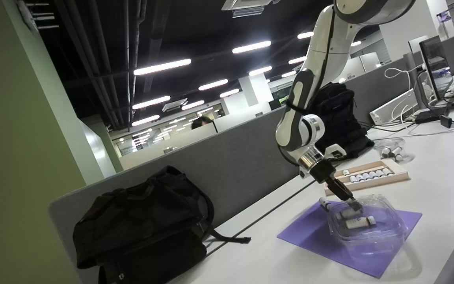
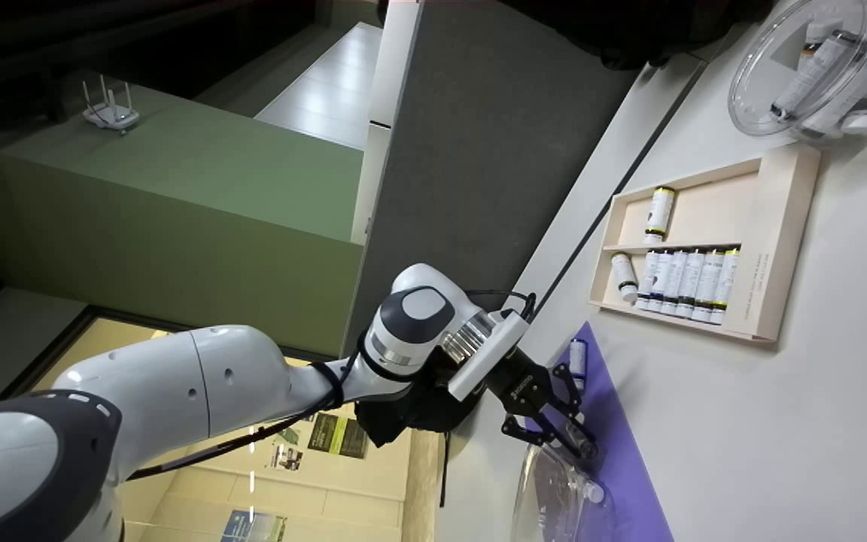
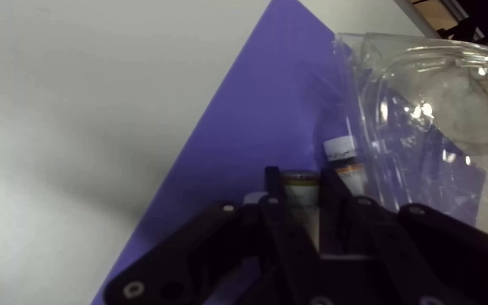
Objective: Pick up a bottle from the tray and put it on the table
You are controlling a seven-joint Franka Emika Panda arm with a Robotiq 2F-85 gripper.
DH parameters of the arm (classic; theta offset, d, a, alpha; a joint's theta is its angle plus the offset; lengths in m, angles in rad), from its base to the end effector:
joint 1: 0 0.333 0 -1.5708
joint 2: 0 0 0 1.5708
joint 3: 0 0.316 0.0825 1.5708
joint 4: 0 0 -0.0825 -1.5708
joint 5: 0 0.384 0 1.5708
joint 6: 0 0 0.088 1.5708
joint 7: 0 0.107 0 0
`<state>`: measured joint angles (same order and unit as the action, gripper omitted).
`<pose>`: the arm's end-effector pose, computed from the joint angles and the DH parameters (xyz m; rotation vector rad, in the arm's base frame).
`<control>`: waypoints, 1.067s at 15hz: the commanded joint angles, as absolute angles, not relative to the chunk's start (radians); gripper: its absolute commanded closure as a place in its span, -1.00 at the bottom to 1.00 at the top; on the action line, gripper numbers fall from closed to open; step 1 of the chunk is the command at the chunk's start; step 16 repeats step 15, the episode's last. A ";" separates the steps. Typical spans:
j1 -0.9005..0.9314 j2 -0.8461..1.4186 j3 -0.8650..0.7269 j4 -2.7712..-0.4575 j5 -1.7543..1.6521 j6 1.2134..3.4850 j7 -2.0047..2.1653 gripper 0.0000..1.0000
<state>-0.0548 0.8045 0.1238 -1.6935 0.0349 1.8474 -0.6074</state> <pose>0.5864 0.0419 0.1000 -2.5856 -0.8680 0.8319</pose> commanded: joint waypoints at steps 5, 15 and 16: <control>-0.052 0.810 0.098 -1.670 -0.027 1.846 -0.560 -0.19; -0.101 0.660 0.097 -1.645 0.007 1.770 -0.604 -1.00; -0.101 0.660 0.097 -1.645 0.007 1.770 -0.604 -1.00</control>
